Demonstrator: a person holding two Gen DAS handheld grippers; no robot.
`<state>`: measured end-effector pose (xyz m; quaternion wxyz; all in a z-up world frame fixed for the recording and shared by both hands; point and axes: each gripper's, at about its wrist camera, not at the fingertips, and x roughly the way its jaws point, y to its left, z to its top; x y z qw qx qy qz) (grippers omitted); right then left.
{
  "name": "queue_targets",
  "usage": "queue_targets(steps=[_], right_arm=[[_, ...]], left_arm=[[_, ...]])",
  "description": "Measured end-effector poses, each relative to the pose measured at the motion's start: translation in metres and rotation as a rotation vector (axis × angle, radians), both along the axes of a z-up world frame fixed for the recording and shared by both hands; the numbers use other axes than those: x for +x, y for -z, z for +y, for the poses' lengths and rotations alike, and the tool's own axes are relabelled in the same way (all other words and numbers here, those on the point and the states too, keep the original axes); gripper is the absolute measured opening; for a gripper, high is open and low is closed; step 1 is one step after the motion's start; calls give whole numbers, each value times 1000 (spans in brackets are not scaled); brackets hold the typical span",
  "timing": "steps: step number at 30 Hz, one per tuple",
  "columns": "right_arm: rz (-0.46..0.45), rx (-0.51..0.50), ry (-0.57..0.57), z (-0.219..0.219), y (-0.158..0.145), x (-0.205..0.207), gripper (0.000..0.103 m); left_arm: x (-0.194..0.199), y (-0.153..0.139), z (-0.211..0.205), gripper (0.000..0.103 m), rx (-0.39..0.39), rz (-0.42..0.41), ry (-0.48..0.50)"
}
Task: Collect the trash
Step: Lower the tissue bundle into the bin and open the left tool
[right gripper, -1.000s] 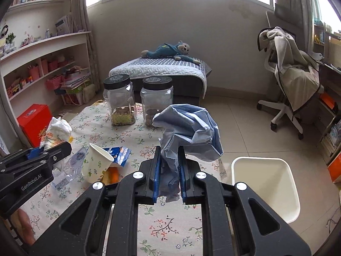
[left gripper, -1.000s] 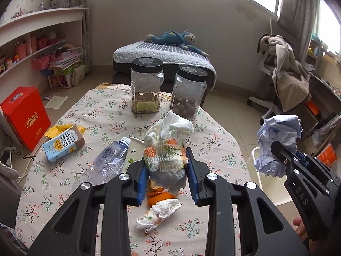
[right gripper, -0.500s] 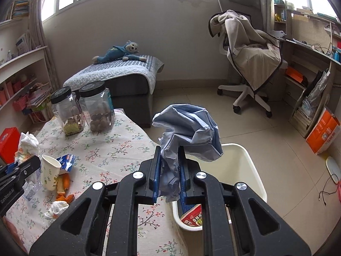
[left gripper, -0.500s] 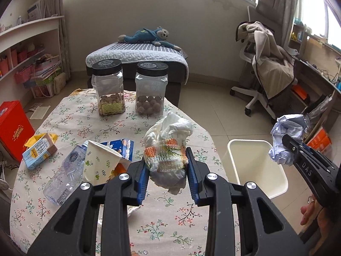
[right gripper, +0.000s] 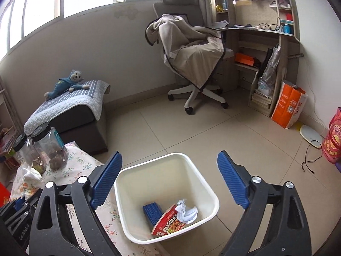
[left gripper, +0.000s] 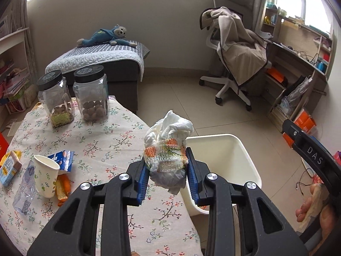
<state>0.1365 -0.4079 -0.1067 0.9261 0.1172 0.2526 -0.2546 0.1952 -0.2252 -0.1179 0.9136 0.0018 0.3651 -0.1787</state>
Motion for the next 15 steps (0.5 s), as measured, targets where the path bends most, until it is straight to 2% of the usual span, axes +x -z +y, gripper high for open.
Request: queue_targets(steps=[1, 4, 9, 14, 15], right_arm=[[-19, -29, 53, -7, -4, -8, 95], [-31, -36, 91, -17, -7, -13, 96], [-53, -21, 187, -43, -12, -31, 96], [-60, -9, 247, -59, -14, -44, 96], [-59, -6, 254, -61, -14, -45, 96]], left_arm=[[1, 0, -9, 32, -3, 6, 14], [3, 1, -32, 33, -10, 17, 56], [3, 1, -65, 33, -14, 30, 111], [13, 1, -88, 34, -52, 66, 141], [17, 2, -94, 44, -54, 86, 155]])
